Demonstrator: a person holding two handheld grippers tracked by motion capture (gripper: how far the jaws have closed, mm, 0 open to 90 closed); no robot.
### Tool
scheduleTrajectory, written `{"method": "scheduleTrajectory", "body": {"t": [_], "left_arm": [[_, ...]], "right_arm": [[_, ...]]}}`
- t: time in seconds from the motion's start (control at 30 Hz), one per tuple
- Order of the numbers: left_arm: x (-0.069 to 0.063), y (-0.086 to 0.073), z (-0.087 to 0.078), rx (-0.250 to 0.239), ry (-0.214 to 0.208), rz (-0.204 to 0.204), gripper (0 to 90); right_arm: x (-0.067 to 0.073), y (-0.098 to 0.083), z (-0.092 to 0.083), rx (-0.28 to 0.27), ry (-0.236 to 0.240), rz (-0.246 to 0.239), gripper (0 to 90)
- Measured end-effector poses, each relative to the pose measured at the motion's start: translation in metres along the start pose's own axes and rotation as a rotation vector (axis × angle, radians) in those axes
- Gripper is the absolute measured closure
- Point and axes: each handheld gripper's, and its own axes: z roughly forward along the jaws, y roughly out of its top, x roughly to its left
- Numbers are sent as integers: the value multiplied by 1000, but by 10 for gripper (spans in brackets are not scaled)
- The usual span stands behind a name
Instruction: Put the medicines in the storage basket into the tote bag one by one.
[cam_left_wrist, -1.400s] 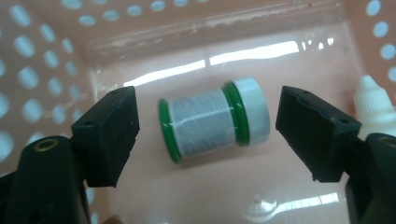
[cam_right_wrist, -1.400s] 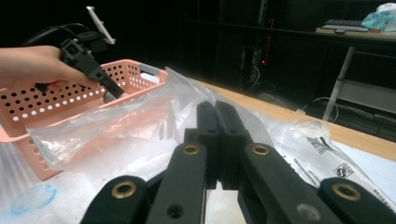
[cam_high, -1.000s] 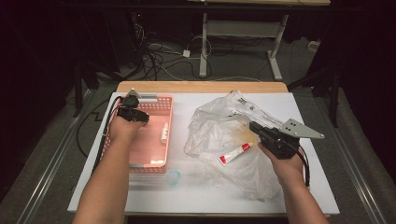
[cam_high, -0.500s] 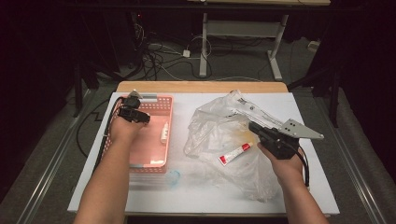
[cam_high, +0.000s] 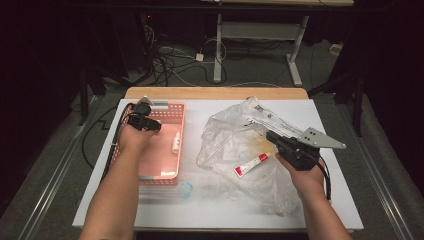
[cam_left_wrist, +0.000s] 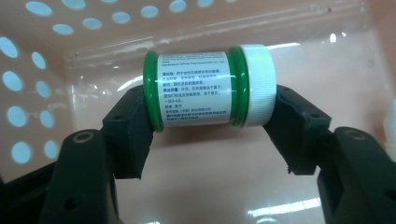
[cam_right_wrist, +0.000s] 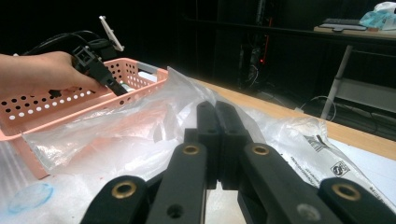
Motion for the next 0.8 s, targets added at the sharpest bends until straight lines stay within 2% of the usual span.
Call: {"method": "scheduleTrajectory", "body": {"t": [0.07, 0.23, 0.4, 0.53, 0.67, 0.8], "left_arm": [[-1, -3, -3, 5, -3, 6, 352], [-1, -14, -12, -3, -40, -5, 352], [-6, -24, -22, -5, -61, 24, 352], [-9, -30, -28, 6, -62, 28, 352], [-15, -36, -36, 0, -87, 40, 352], [-24, -45, -41, 26, -76, 87, 352]], "right_arm": [[0, 0, 0, 3, -1, -2, 900], [1, 0, 1, 1, 1, -3, 900], [2, 0, 1, 0, 5, -2, 900], [2, 1, 1, -3, 7, -4, 900], [2, 2, 0, -9, 7, -2, 900], [0, 3, -3, -15, 6, 2, 900]]}}
